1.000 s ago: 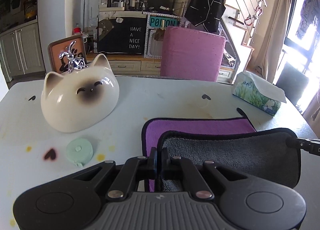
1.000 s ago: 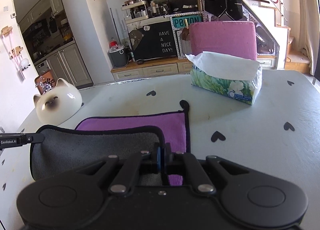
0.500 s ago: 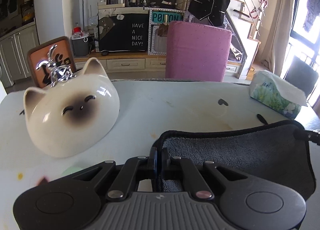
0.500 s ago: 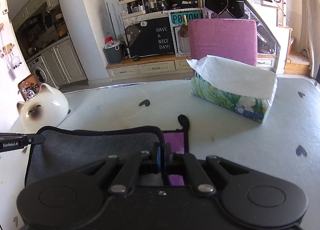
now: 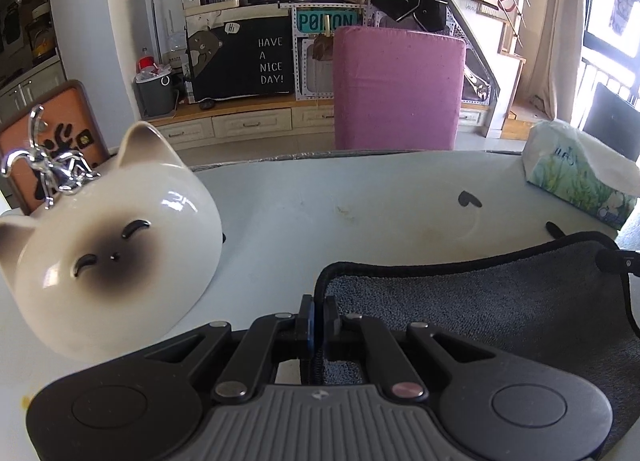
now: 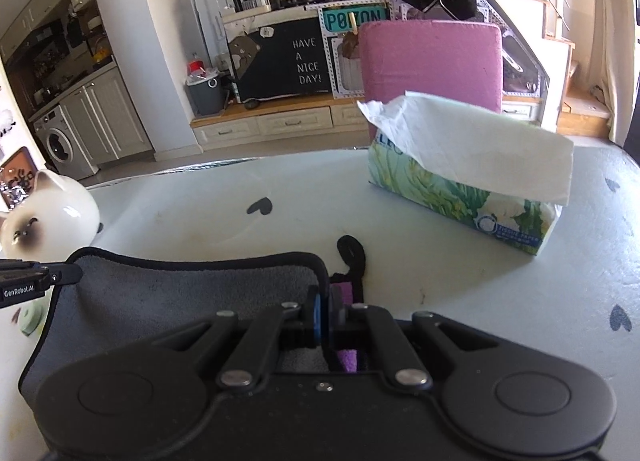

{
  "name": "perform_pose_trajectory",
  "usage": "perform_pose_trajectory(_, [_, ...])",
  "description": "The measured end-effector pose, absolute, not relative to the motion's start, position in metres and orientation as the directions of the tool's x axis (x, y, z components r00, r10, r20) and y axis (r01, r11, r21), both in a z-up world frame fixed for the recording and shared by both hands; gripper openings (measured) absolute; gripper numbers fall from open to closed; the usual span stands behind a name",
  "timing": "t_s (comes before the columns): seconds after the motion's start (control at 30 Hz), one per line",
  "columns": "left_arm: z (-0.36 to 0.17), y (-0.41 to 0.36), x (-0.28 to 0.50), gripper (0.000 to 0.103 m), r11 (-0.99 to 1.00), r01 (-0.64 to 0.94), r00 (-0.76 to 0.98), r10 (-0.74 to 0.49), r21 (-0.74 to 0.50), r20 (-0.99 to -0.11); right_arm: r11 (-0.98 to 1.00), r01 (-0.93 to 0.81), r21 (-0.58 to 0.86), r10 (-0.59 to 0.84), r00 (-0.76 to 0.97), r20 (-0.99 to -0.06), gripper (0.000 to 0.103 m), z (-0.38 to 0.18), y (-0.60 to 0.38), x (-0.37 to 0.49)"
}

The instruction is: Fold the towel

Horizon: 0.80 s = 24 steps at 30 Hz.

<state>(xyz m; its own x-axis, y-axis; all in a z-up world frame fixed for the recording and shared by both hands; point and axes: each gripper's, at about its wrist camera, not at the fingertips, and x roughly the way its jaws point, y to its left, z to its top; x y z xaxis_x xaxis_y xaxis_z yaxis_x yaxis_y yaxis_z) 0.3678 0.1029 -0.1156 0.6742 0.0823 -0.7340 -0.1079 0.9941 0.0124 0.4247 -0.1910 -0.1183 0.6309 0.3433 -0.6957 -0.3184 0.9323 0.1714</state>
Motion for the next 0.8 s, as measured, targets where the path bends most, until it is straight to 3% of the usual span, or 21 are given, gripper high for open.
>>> perform_pose_trajectory(0.17, [-0.122, 0.105, 0.371, 0.005, 0.994, -0.111, 0.662, 0.084, 0.013, -0.745, 0.939, -0.307, 0.157, 0.323, 0.626, -0.710, 0.005, -0.127, -0.187, 0.431])
perform_pose_trajectory(0.2, [-0.122, 0.105, 0.371, 0.009, 0.994, -0.111, 0.661, 0.084, 0.013, -0.746, 0.940, -0.304, 0.155, 0.319, 0.624, -0.713, 0.005, -0.129, -0.187, 0.431])
perform_pose_trajectory(0.27, [-0.124, 0.107, 0.371, 0.015, 0.994, -0.112, 0.658, 0.082, 0.011, -0.749, 0.943, -0.301, 0.144, 0.309, 0.627, -0.715, 0.025, -0.131, -0.185, 0.432])
perform_pose_trajectory(0.3, [-0.124, 0.108, 0.371, 0.028, 0.994, -0.113, 0.654, 0.079, 0.006, -0.753, 0.944, -0.299, 0.138, 0.304, 0.629, -0.716, 0.033, -0.132, -0.185, 0.431])
perform_pose_trajectory(0.33, [-0.124, 0.109, 0.371, 0.038, 0.993, -0.115, 0.654, 0.074, -0.002, -0.753, 0.945, -0.298, 0.136, 0.301, 0.629, -0.716, 0.048, -0.132, -0.184, 0.431])
perform_pose_trajectory(0.4, [-0.121, 0.111, 0.367, 0.077, 0.993, -0.117, 0.659, 0.065, -0.017, -0.750, 0.938, -0.313, 0.149, 0.321, 0.620, -0.716, 0.054, -0.131, -0.185, 0.431])
perform_pose_trajectory(0.47, [-0.117, 0.110, 0.362, 0.091, 0.994, -0.109, 0.663, 0.058, -0.020, -0.747, 0.933, -0.327, 0.153, 0.332, 0.613, -0.717, 0.065, -0.129, -0.186, 0.430])
perform_pose_trajectory(0.6, [-0.109, 0.105, 0.356, 0.100, 0.996, -0.089, 0.655, 0.050, -0.010, -0.754, 0.927, -0.340, 0.156, 0.344, 0.611, -0.713, 0.082, -0.123, -0.184, 0.425])
perform_pose_trajectory(0.67, [-0.105, 0.103, 0.352, 0.102, 0.995, -0.096, 0.657, 0.062, -0.002, -0.751, 0.927, -0.339, 0.162, 0.348, 0.611, -0.711, 0.099, -0.120, -0.183, 0.422])
perform_pose_trajectory(0.8, [-0.098, 0.100, 0.348, 0.103, 0.993, -0.117, 0.653, 0.072, -0.007, -0.754, 0.925, -0.347, 0.154, 0.349, 0.617, -0.705, 0.103, -0.113, -0.180, 0.413])
